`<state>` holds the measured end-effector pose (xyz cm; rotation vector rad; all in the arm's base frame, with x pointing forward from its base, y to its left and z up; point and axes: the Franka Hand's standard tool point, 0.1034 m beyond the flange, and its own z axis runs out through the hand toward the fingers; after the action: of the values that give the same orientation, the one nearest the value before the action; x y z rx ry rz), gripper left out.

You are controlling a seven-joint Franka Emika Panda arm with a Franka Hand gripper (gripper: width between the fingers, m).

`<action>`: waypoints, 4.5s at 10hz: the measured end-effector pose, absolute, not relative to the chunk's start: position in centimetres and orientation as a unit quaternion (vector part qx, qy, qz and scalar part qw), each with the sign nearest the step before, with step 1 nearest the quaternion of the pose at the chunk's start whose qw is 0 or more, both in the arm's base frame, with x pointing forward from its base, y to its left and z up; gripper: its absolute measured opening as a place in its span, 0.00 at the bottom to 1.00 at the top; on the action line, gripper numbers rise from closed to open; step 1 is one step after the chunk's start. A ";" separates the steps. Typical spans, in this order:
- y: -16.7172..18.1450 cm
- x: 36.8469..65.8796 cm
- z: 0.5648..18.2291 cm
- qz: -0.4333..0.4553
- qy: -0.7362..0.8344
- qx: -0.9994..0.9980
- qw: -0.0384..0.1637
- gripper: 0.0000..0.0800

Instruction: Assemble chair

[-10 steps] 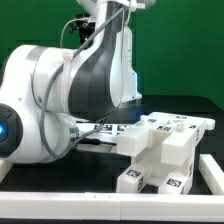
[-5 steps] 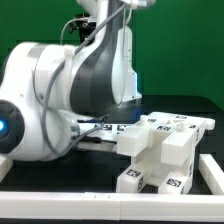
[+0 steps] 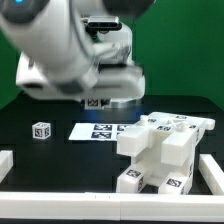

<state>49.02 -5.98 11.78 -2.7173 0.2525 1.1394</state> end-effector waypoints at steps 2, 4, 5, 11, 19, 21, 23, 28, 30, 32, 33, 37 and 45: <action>-6.2 48.6 11.4 0.315 0.088 -0.941 0.087 0.35; -6.4 49.7 11.3 0.248 0.091 -0.961 0.077 0.35; -6.2 49.9 11.6 0.209 0.091 -0.971 0.071 0.35; -1.8 54.4 15.9 -0.041 0.079 -0.995 0.043 0.35; 7.1 56.1 15.5 -0.250 0.122 -0.959 0.051 0.35; 7.5 56.3 15.4 -0.251 0.116 -0.960 0.051 0.35; 10.4 57.3 14.0 -0.238 0.068 -0.968 0.039 0.35; 9.3 59.2 13.6 -0.239 0.010 -0.971 0.013 0.35; 7.2 60.2 13.4 -0.227 0.017 -0.974 0.008 0.35; 8.4 59.8 13.1 -0.225 0.012 -0.974 0.012 0.35; 8.2 59.7 13.1 -0.225 0.012 -0.974 0.012 0.35; 8.3 59.2 13.0 -0.222 0.011 -0.975 0.013 0.35; 8.7 59.0 11.7 -0.224 0.005 -0.974 0.009 0.35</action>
Offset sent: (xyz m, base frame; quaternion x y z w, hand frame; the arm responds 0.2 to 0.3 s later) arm 0.0000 0.0000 0.0000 0.0000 0.1938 0.0000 0.9810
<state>58.96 8.74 11.66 -3.0434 0.0169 -0.7003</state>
